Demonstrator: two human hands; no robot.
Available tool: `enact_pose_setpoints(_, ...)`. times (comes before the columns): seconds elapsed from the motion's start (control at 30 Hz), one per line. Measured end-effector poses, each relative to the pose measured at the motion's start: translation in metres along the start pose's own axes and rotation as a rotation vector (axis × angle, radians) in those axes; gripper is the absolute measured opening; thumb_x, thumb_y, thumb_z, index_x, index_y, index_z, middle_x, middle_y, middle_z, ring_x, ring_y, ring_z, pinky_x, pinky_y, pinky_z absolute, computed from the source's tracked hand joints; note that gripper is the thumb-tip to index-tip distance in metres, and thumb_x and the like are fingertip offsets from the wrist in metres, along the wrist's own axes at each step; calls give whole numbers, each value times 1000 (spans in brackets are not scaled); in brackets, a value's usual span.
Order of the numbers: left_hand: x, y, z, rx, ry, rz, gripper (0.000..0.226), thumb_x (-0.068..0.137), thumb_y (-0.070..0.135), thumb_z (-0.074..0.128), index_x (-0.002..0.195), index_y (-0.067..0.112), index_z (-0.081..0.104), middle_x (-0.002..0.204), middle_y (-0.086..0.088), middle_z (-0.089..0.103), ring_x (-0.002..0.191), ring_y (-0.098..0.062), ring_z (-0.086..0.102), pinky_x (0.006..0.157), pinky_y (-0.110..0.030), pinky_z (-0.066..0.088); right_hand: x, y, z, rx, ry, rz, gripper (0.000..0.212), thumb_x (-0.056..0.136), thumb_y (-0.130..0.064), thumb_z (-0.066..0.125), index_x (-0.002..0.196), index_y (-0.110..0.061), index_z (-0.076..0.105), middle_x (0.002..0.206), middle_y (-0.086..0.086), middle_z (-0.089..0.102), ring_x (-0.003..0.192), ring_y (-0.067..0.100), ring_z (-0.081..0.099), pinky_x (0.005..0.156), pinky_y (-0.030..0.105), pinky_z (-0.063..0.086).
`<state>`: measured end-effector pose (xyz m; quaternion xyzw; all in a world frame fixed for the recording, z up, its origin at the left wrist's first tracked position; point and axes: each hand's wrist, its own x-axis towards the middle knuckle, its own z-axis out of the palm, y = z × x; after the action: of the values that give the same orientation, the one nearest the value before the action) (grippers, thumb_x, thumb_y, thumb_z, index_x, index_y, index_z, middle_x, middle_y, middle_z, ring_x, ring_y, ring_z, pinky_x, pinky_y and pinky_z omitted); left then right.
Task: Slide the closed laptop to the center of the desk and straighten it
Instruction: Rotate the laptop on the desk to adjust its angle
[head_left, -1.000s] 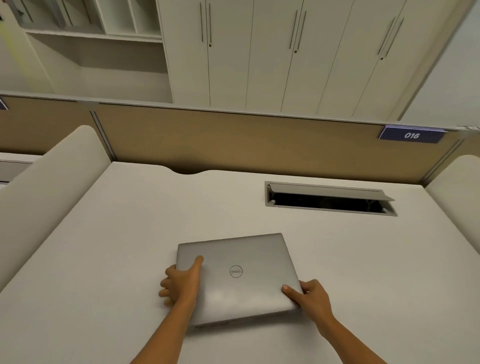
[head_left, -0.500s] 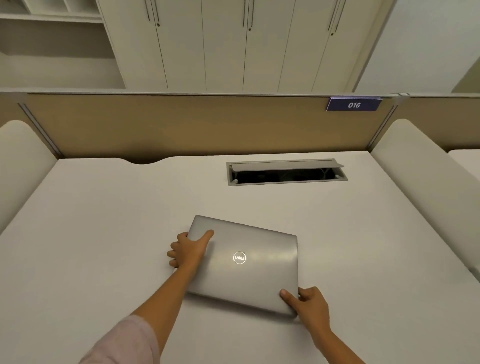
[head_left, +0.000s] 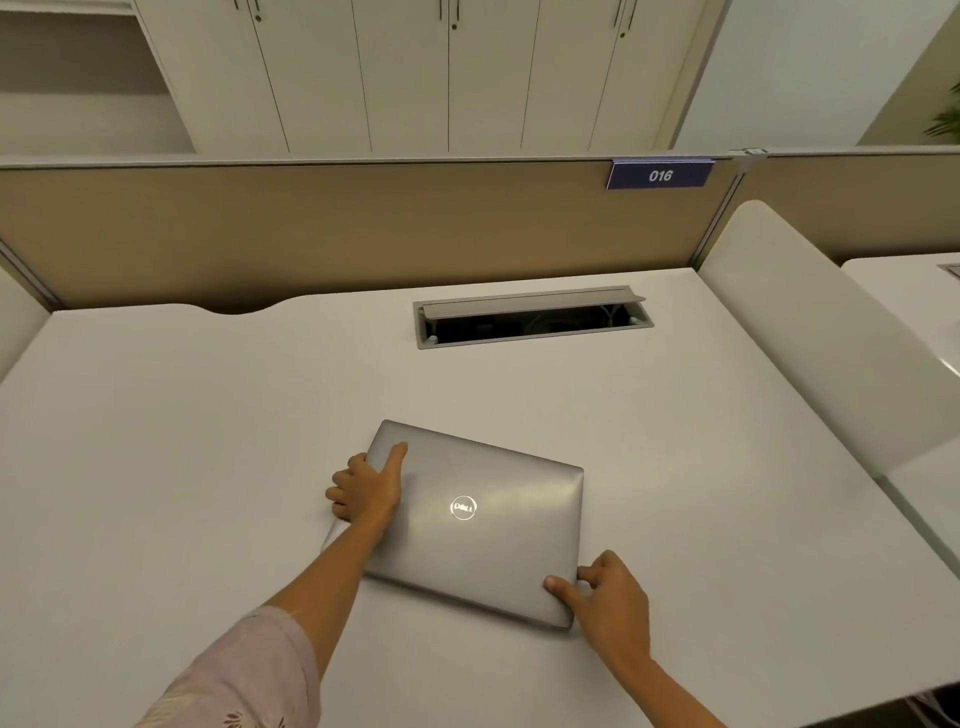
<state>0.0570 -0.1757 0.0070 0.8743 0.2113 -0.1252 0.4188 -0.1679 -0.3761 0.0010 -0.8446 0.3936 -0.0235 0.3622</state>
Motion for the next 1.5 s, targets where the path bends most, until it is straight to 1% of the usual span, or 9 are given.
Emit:
enact_pose_setpoints(0.3, -12, -14, -7, 114, -11, 175, 70, 86, 40, 62, 142, 7, 36, 140, -24, 42, 126, -41, 36, 104, -48, 31, 7, 7, -6, -111, -108, -86, 36, 77, -52, 73, 77, -16, 67, 80, -8, 52, 65, 4, 53, 56, 15, 37)
enact_pose_setpoints(0.43, -27, -20, -18, -74, 41, 272, 58, 89, 21, 61, 141, 4, 42, 144, -21, 43, 135, -37, 29, 109, -45, 28, 26, 2, -26, -323, -61, -158, 28, 85, -54, 62, 86, -29, 76, 89, -8, 63, 77, 11, 61, 72, 29, 48)
enact_pose_setpoints(0.53, -46, -27, -23, -194, 98, 232, 59, 90, 21, 60, 144, 11, 40, 151, -14, 36, 141, -31, 24, 112, -53, 27, 46, -14, -37, -262, 40, -198, 26, 87, -48, 61, 92, -27, 75, 91, -3, 66, 84, 15, 64, 78, 33, 50)
enact_pose_setpoints(0.67, -70, -48, -22, -276, 126, 191, 63, 89, 18, 61, 147, 13, 36, 156, -14, 30, 145, -30, 23, 116, -52, 24, 72, -41, -32, -206, -50, -278, 25, 88, -39, 62, 107, -25, 68, 102, -3, 64, 90, 15, 62, 91, 37, 46)
enact_pose_setpoints(0.93, -84, -66, -27, -488, 201, -332, 73, 82, 24, 70, 142, 8, 32, 146, -20, 31, 129, -41, 33, 97, -55, 40, 106, -77, -2, -415, -225, -433, 55, 89, -39, 59, 139, -21, 46, 143, 5, 45, 129, 25, 46, 110, 40, 34)
enact_pose_setpoints(1.17, -117, -48, -14, -644, -183, -636, 67, 80, 36, 71, 127, 6, 33, 134, -10, 37, 104, -28, 46, 83, -38, 41, 121, -93, 18, -423, -347, -307, 63, 92, -51, 50, 145, -20, 34, 147, 8, 43, 131, 32, 45, 110, 45, 31)
enact_pose_setpoints(1.3, -119, -20, -15, -876, -382, -699, 77, 68, 39, 75, 133, 14, 41, 108, -9, 53, 85, -30, 55, 67, -38, 46, 122, -98, 27, -475, -363, -341, 68, 91, -55, 48, 147, -19, 31, 147, 9, 41, 129, 36, 43, 108, 44, 32)
enact_pose_setpoints(1.4, -119, -7, -13, -913, -284, -792, 77, 54, 52, 74, 114, 16, 43, 111, -8, 55, 80, -29, 57, 70, -39, 50, 121, -100, 30, -477, -339, -335, 64, 93, -51, 47, 146, -20, 31, 143, 12, 44, 128, 35, 43, 107, 44, 31)
enact_pose_setpoints(1.5, -118, -5, -3, -844, -101, -816, 71, 49, 65, 67, 92, 17, 36, 118, -6, 52, 95, -28, 58, 87, -37, 49, 117, -102, 30, -470, -307, -320, 59, 93, -49, 46, 144, -23, 31, 137, 12, 50, 125, 34, 46, 106, 45, 28)
